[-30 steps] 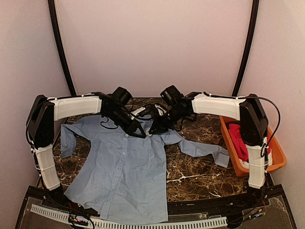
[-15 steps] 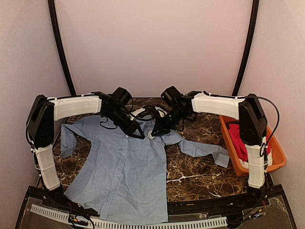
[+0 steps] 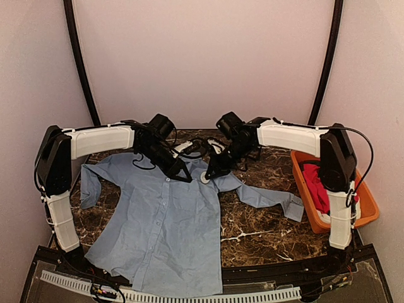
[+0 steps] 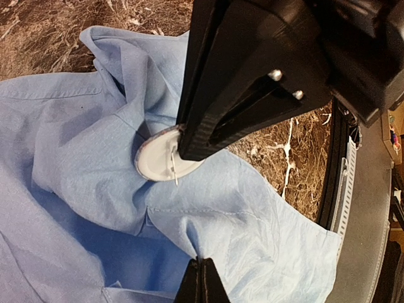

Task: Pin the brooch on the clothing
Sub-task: Cross the brooch on the flattened clothing.

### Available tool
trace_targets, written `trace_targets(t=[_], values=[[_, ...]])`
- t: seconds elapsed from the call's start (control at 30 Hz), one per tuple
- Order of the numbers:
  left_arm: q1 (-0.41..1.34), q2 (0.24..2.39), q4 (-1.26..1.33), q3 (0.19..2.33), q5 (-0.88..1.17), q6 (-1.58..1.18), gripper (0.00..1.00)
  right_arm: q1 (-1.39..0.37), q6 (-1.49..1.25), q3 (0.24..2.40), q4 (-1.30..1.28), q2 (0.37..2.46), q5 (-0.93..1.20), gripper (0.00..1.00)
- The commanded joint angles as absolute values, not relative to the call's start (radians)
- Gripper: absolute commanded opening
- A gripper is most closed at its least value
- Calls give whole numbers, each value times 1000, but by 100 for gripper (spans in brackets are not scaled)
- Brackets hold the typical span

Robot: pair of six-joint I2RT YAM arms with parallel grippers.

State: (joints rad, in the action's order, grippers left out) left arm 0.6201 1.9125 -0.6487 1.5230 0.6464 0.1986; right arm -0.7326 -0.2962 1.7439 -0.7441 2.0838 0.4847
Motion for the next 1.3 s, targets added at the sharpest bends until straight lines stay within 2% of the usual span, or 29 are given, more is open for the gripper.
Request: trace_targets(t=[0.0, 0.63, 1.27], values=[[624, 1909, -686, 1540, 635, 210, 1, -730, -284, 1752, -748, 2014, 471, 0], [624, 1912, -660, 1540, 671, 201, 1, -761, -297, 1816, -781, 2075, 521, 0], [624, 1866, -596, 1494, 653, 202, 1, -759, -308, 1772, -755, 2078, 575, 0]])
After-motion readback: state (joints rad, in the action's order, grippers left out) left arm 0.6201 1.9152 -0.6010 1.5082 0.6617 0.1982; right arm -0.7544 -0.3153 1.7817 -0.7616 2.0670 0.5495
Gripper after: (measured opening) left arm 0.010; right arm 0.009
